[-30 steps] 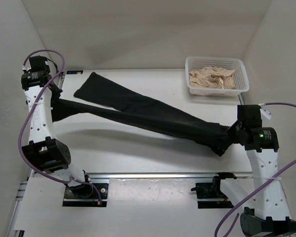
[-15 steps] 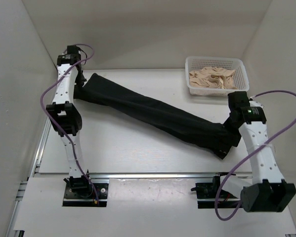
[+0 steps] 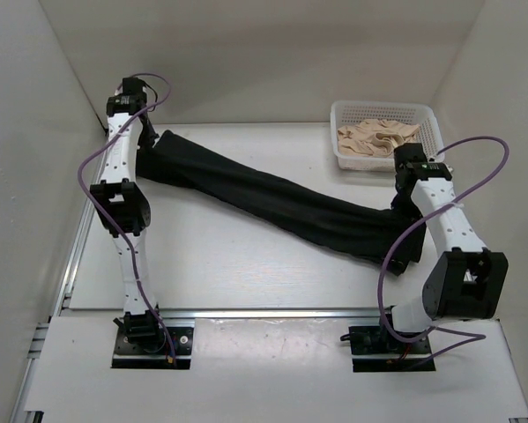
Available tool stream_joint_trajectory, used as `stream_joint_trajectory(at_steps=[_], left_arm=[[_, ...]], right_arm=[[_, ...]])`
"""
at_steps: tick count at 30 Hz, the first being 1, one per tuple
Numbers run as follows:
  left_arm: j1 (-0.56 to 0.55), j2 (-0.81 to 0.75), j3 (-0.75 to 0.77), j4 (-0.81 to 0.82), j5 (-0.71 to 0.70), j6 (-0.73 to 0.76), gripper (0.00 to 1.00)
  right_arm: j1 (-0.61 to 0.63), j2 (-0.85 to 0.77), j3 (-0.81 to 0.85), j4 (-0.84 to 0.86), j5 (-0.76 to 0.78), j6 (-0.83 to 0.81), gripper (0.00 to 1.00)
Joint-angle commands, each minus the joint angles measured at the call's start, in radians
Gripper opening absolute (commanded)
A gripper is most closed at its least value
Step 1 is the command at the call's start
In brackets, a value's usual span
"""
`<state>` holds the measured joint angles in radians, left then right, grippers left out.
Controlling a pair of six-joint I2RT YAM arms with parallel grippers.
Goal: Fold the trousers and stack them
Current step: Fold the trousers
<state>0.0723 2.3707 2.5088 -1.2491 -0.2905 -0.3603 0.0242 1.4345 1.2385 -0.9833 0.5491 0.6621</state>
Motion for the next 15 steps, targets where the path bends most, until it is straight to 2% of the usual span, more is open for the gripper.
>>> stream_joint_trajectory(at_steps=[1, 5, 6, 7, 8, 9, 10, 12, 15], left_arm=[[0.043, 0.021, 0.1, 0.187, -0.086, 0.041, 0.1], [0.0, 0.1, 0.192, 0.296, -0.006, 0.041, 0.1], [-0.009, 0.117, 0.208, 0.333, 0.016, 0.031, 0.16], [-0.022, 0.137, 0.269, 0.37, 0.061, -0.003, 0.36], [-0.022, 0.163, 0.297, 0.37, 0.083, -0.018, 0.79], [-0.031, 0.163, 0.309, 0.384, 0.102, -0.034, 0.94], [-0.031, 0.144, 0.285, 0.384, 0.137, -0.054, 1.0], [-0.031, 0.05, 0.222, 0.408, 0.125, -0.054, 1.0], [-0.017, -0.086, 0.082, 0.409, 0.096, -0.029, 1.0]], right_arm=[[-0.061, 0.035, 0.05, -0.014, 0.23, -0.061, 0.0], [-0.092, 0.084, 0.07, 0.035, 0.206, -0.061, 0.0], [-0.092, 0.104, 0.07, 0.046, 0.206, -0.049, 0.0], [-0.107, 0.113, 0.081, 0.055, 0.181, -0.048, 0.06], [-0.118, 0.124, 0.105, 0.055, 0.16, -0.048, 0.13], [-0.118, 0.124, 0.117, 0.055, 0.135, -0.048, 0.57], [-0.118, 0.124, 0.127, 0.055, 0.123, -0.048, 0.8], [-0.118, 0.089, 0.138, 0.055, 0.114, -0.058, 0.94], [-0.118, 0.032, 0.122, 0.055, 0.075, -0.082, 0.94]])
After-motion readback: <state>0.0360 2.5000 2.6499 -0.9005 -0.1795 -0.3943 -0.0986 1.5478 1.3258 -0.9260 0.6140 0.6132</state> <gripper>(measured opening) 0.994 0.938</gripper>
